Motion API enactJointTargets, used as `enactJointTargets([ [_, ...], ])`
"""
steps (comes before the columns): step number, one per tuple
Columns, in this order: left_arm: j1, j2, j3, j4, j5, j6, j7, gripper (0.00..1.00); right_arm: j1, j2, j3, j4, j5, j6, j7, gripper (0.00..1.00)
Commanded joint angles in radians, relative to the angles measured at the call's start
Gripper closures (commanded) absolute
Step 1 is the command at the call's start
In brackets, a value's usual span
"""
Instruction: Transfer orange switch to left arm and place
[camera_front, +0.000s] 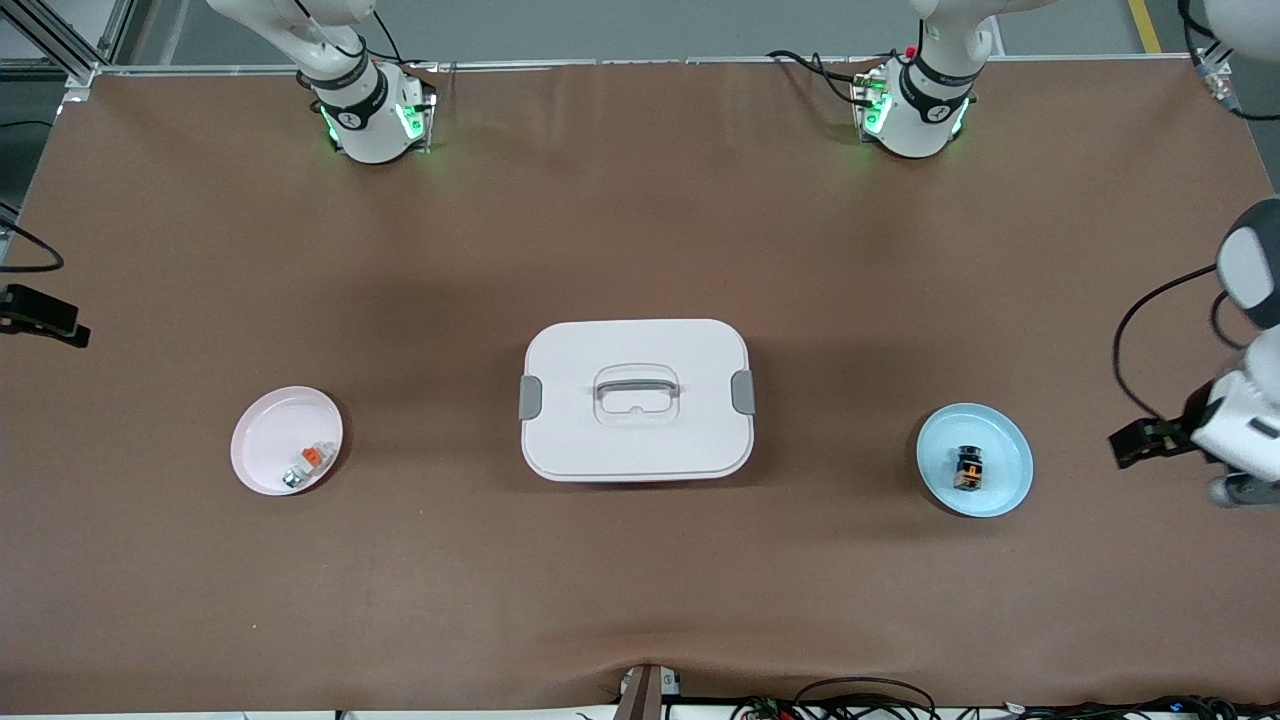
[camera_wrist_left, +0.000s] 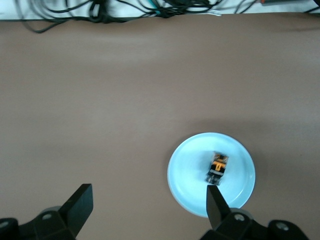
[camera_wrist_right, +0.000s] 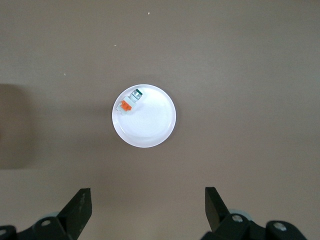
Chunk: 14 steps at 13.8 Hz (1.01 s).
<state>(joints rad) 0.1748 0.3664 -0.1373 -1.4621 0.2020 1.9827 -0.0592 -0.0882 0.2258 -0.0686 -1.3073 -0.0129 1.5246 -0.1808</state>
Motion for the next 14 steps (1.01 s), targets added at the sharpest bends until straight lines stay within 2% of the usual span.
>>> enactJointTargets([
  [1, 0.006, -0.072, -0.004, 0.014, -0.004, -0.094, 0.012, 0.00, -0.019, -0.043, 0.026, -0.026, -0.010, -0.018, 0.050, 0.00],
  [6, 0.003, -0.182, -0.015, 0.020, -0.041, -0.211, 0.015, 0.00, 0.010, -0.105, 0.024, -0.027, -0.025, -0.060, 0.057, 0.00],
  [9, 0.005, -0.231, -0.015, 0.020, -0.073, -0.289, 0.018, 0.00, 0.004, -0.103, 0.024, -0.030, -0.022, -0.058, 0.050, 0.00],
  [14, 0.000, -0.282, -0.015, 0.020, -0.136, -0.337, 0.012, 0.00, -0.004, -0.103, 0.024, -0.030, -0.012, -0.066, 0.047, 0.00],
])
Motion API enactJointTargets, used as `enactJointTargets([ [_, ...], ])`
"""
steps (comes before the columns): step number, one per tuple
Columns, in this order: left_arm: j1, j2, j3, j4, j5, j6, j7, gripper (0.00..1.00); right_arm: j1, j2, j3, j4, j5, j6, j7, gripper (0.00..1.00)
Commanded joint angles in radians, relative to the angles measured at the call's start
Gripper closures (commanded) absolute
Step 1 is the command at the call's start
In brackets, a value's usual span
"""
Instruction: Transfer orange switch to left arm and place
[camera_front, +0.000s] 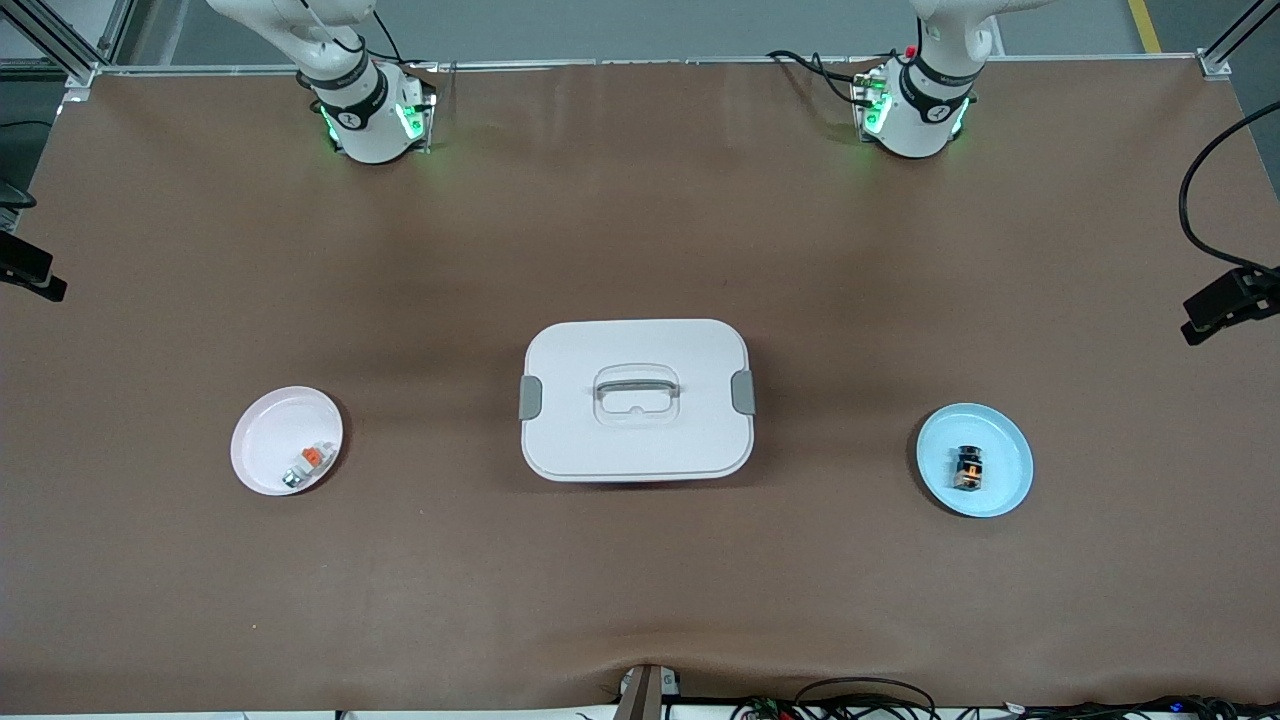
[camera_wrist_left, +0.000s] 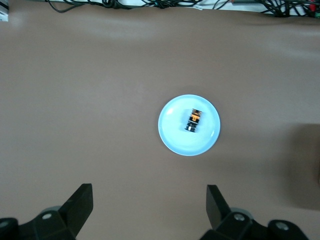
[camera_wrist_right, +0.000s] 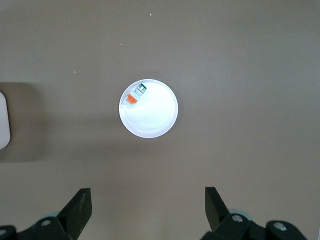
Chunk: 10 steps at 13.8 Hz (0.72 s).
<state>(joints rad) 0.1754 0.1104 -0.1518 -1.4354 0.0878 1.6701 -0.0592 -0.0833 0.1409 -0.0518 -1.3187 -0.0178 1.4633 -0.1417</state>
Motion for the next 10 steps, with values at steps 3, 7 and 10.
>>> enactJointTargets([
  [3, -0.011, -0.058, 0.001, -0.010, -0.040, -0.064, 0.016, 0.00, -0.012, -0.020, 0.006, -0.020, 0.005, -0.024, 0.008, 0.00],
  [7, -0.102, -0.144, 0.031, -0.100, -0.046, -0.085, 0.001, 0.00, -0.012, -0.029, 0.006, -0.027, 0.032, -0.009, 0.062, 0.00],
  [10, -0.218, -0.201, 0.136, -0.172, -0.055, -0.082, -0.005, 0.00, -0.009, -0.030, 0.009, -0.027, 0.033, -0.006, 0.197, 0.00],
])
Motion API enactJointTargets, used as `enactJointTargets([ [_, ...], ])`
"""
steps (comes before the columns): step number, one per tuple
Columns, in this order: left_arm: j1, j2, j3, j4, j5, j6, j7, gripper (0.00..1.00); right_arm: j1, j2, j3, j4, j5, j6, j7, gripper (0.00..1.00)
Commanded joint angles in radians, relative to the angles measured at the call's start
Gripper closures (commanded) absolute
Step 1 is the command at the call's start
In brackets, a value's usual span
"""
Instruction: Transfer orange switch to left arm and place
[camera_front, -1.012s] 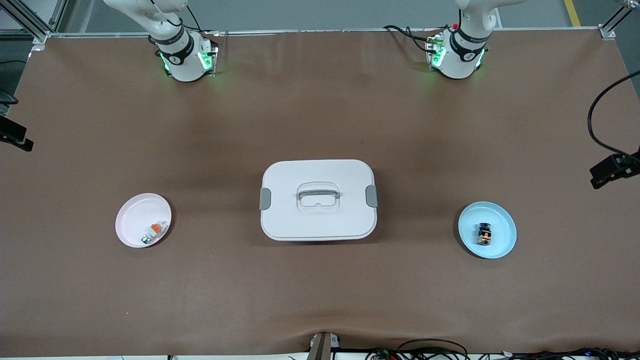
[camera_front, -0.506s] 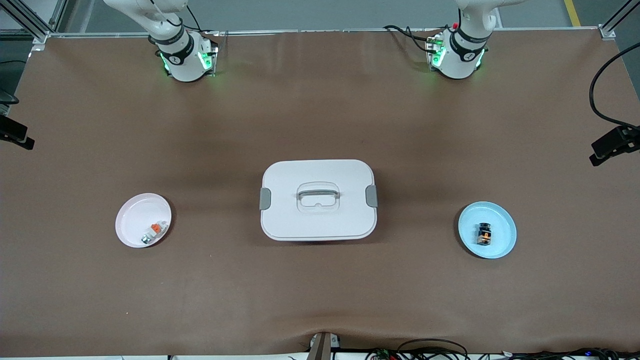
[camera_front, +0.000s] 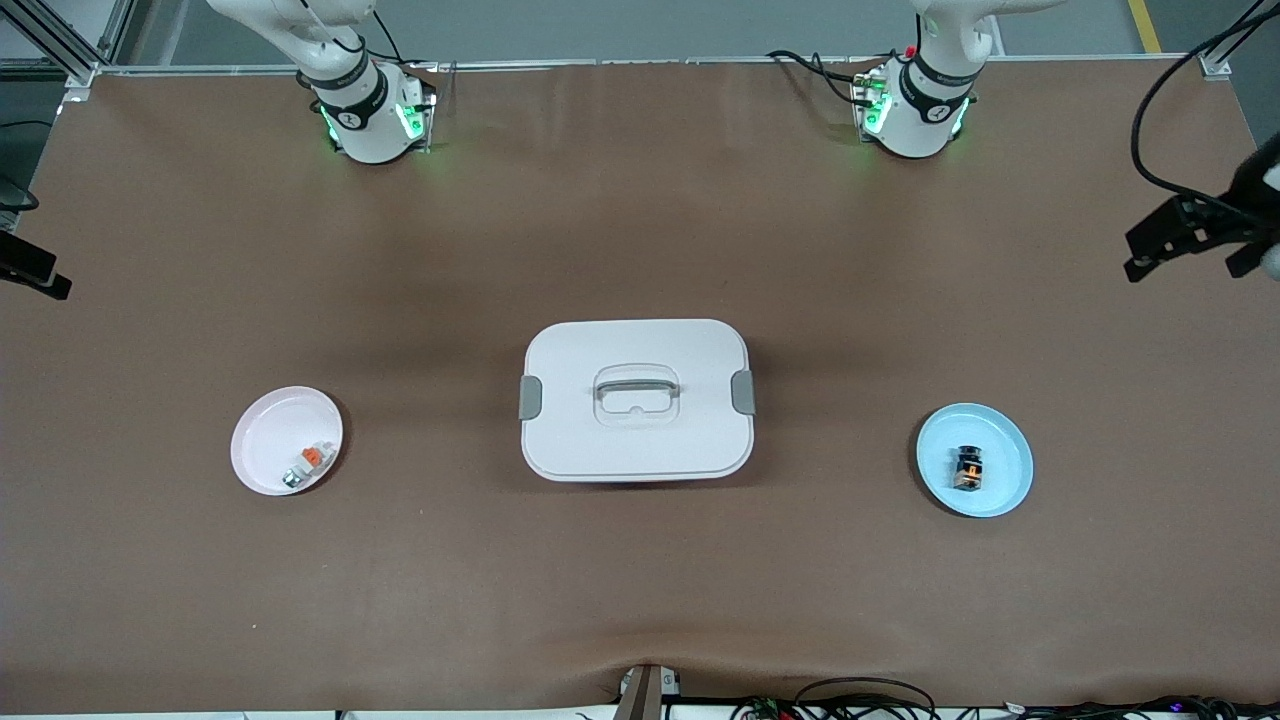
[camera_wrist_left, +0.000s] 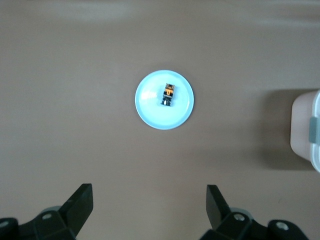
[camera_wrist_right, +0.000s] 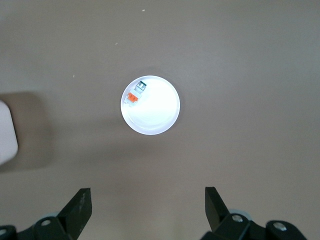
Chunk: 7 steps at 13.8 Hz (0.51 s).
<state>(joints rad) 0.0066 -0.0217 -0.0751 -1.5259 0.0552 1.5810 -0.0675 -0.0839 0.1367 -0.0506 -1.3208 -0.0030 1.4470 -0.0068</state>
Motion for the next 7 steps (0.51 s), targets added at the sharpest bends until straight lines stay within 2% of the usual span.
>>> enactJointTargets([
  [1, -0.060, -0.081, 0.064, -0.098, -0.034, 0.007, 0.000, 0.00, -0.013, -0.025, 0.006, -0.024, 0.026, 0.010, 0.061, 0.00],
  [3, -0.062, -0.106, 0.061, -0.117, -0.032, 0.007, -0.029, 0.00, -0.013, -0.026, 0.005, -0.032, 0.037, 0.010, 0.056, 0.00],
  [7, -0.065, -0.099, 0.057, -0.089, -0.034, 0.002, -0.028, 0.00, -0.010, -0.083, 0.005, -0.115, 0.057, 0.085, -0.043, 0.00],
])
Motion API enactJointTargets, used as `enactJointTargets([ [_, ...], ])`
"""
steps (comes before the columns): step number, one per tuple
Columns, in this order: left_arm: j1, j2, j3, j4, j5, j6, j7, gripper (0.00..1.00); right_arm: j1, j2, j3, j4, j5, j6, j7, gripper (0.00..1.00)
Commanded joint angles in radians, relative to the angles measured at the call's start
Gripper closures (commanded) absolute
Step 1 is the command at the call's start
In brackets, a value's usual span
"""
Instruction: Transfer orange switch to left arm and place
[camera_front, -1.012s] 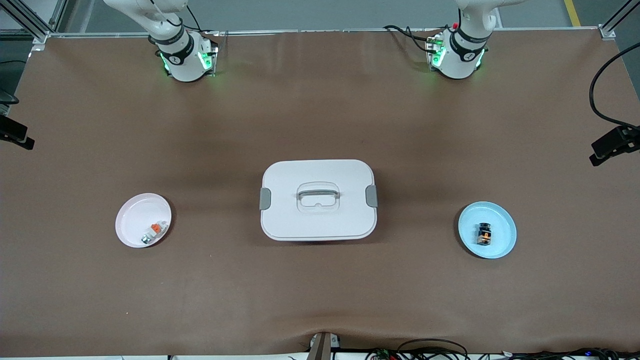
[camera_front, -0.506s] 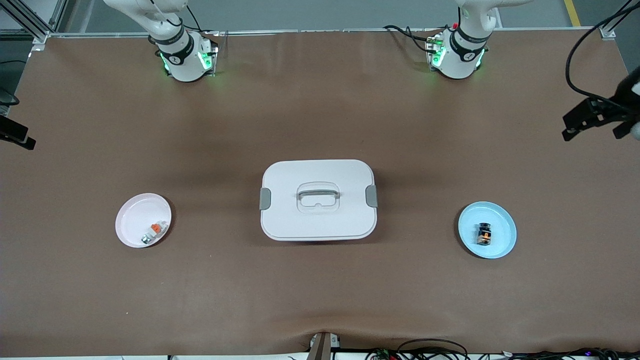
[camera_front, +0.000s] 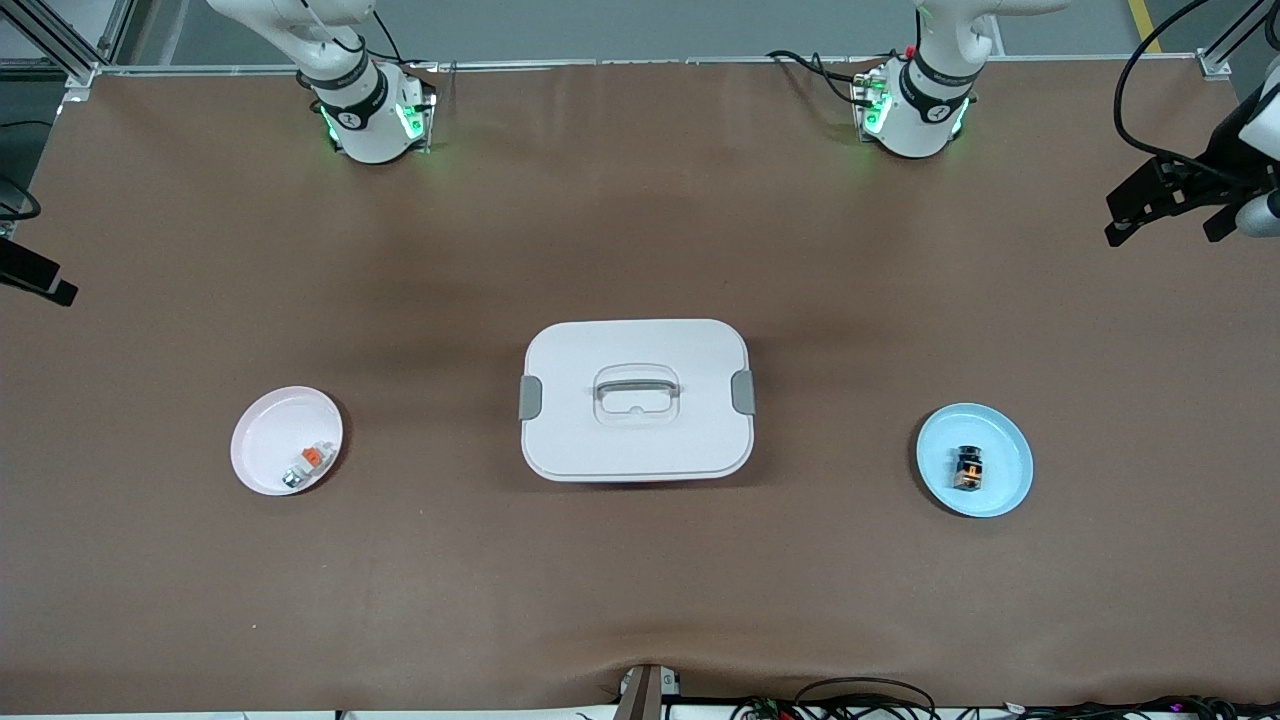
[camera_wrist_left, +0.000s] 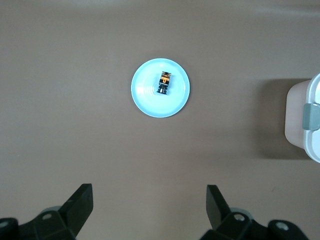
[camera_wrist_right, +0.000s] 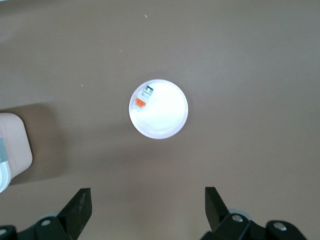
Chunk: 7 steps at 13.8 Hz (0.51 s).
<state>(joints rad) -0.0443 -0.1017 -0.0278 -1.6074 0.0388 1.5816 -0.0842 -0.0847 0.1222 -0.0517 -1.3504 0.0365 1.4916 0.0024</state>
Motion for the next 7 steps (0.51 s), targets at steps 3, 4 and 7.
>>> enactJointTargets([
  [3, -0.014, -0.007, 0.009, 0.015, -0.019, 0.000, 0.000, 0.00, -0.010, -0.067, 0.004, -0.084, 0.016, 0.035, -0.065, 0.00],
  [4, -0.012, -0.004, 0.009, 0.021, -0.017, 0.000, 0.010, 0.00, -0.010, -0.065, 0.004, -0.081, 0.016, 0.032, -0.065, 0.00],
  [7, -0.014, -0.010, 0.009, 0.015, -0.013, -0.035, 0.018, 0.00, -0.010, -0.065, 0.006, -0.076, 0.014, 0.026, -0.055, 0.00],
])
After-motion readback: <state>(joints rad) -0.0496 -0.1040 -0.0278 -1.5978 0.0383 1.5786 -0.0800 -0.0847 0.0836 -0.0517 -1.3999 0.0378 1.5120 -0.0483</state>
